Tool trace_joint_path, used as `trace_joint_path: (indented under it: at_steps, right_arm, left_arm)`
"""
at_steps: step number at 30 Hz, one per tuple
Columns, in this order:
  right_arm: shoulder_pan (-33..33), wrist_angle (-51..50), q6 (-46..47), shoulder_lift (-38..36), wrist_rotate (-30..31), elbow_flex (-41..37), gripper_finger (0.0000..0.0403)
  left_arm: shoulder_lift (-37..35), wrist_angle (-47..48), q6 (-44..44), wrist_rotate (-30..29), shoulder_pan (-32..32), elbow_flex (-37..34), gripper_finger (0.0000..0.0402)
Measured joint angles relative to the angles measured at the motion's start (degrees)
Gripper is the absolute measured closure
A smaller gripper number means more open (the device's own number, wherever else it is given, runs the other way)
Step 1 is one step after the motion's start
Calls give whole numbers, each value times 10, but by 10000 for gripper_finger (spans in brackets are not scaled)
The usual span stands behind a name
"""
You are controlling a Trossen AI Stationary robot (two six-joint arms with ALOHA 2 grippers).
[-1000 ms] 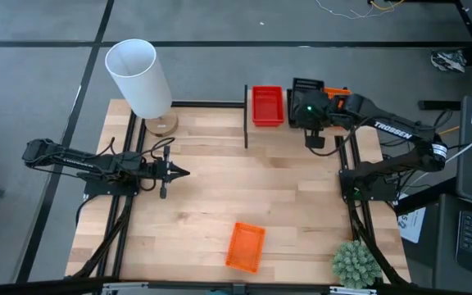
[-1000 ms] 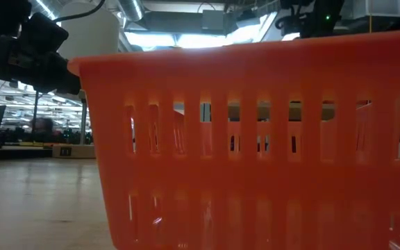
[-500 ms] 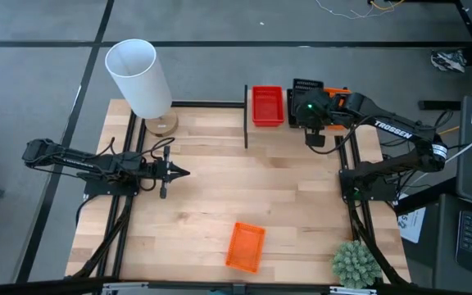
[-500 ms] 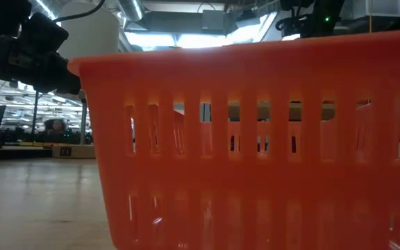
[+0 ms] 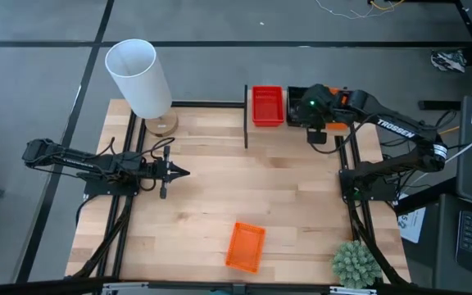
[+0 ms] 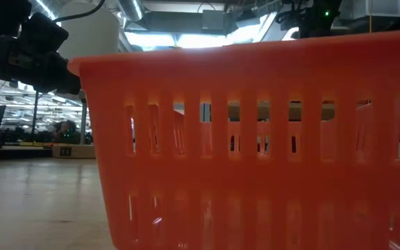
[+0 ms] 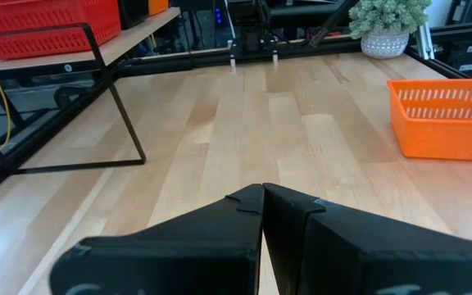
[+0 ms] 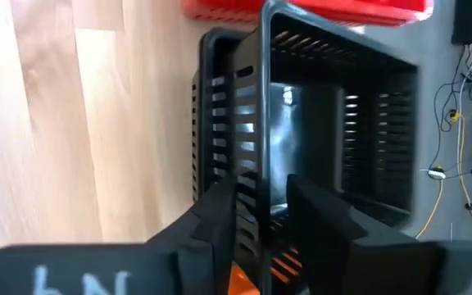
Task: Stack baskets on shelf by color
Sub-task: Stack the black basket on top of the black basket on the shelf
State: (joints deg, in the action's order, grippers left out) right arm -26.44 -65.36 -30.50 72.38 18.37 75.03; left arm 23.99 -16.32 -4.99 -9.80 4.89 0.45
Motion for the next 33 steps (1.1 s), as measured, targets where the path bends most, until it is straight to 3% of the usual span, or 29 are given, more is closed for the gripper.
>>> trace_joint_path:
  at_steps: [4, 12, 16, 19, 21, 25, 33]
  right_arm:
    - [2, -18, 25, 0, -2, 48, 286]
    - [35, -48, 125, 0, -65, 153, 286]
    - [51, -49, 227, -1, -93, 175, 286]
    - [63, -53, 247, -1, -137, 173, 286]
    - [72, -48, 245, -2, -97, 156, 286]
    - [75, -17, 279, -1, 53, 92, 286]
    - [75, 74, 251, 0, 104, -29, 286]
  left_arm:
    - [0, 0, 0, 0, 0, 0, 401]
    - [0, 0, 1, 0, 0, 0, 401]
    - [0, 0, 4, 0, 0, 0, 401]
    - [0, 0, 4, 0, 0, 0, 401]
    - [0, 0, 4, 0, 0, 0, 401]
    - [0, 0, 4, 0, 0, 0, 401]
    - [0, 0, 4, 0, 0, 0, 401]
